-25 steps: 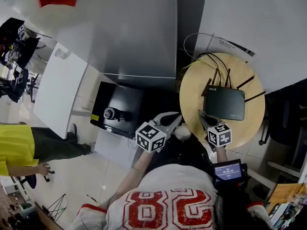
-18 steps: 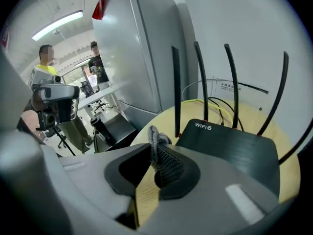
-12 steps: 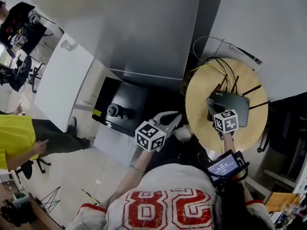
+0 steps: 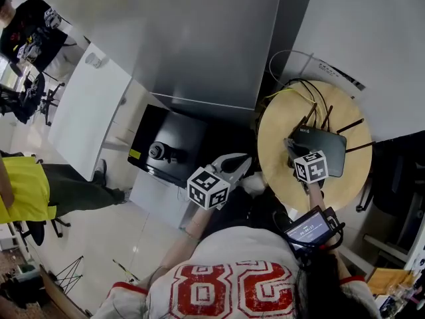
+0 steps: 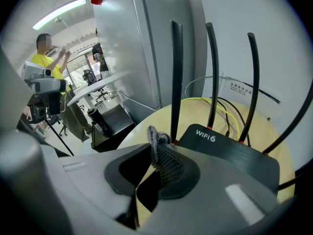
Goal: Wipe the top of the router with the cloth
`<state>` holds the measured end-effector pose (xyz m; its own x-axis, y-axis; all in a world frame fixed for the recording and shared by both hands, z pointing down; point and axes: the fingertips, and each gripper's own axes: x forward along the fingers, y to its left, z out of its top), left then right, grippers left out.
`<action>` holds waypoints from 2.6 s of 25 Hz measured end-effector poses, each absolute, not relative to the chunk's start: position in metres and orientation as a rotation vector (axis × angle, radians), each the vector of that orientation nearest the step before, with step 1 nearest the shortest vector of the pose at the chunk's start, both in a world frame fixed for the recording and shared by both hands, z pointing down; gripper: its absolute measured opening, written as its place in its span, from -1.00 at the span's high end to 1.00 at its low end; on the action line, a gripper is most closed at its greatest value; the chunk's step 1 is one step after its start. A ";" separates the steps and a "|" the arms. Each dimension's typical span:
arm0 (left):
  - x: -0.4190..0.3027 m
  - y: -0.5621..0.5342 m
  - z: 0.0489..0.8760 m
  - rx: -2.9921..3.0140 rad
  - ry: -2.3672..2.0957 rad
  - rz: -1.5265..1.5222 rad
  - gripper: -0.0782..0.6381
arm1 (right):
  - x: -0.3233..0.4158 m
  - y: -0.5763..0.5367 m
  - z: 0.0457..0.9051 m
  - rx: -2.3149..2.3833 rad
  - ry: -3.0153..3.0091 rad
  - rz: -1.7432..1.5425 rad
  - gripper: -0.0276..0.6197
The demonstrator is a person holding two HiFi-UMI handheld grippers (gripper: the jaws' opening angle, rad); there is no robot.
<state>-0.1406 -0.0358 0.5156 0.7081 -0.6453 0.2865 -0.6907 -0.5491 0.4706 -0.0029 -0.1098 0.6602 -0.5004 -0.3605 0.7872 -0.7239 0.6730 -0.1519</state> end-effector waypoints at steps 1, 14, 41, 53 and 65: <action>-0.139 -0.036 0.517 2.354 -1.008 0.109 0.78 | -0.002 -0.106 0.661 0.834 -2.127 0.623 0.80; -0.108 -0.031 0.516 2.399 -0.894 0.131 0.78 | -0.002 -0.048 0.664 0.858 -2.148 0.733 0.80; -0.077 0.049 0.505 2.497 -0.744 0.175 0.78 | 0.020 0.006 0.567 1.362 -2.397 0.859 0.80; -0.002 0.136 0.506 2.543 -0.585 0.212 0.78 | 0.085 0.115 0.559 1.548 -2.392 0.885 0.80; 0.036 0.208 0.498 2.604 -0.541 0.222 0.78 | 0.104 0.186 0.543 1.592 -2.420 0.806 0.80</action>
<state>0.0360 0.2076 0.4980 0.9091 -0.3363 0.2458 -0.4121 -0.8124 0.4127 0.1036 0.1860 0.5433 -0.4331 -0.8123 0.3906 -0.8844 0.2992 -0.3583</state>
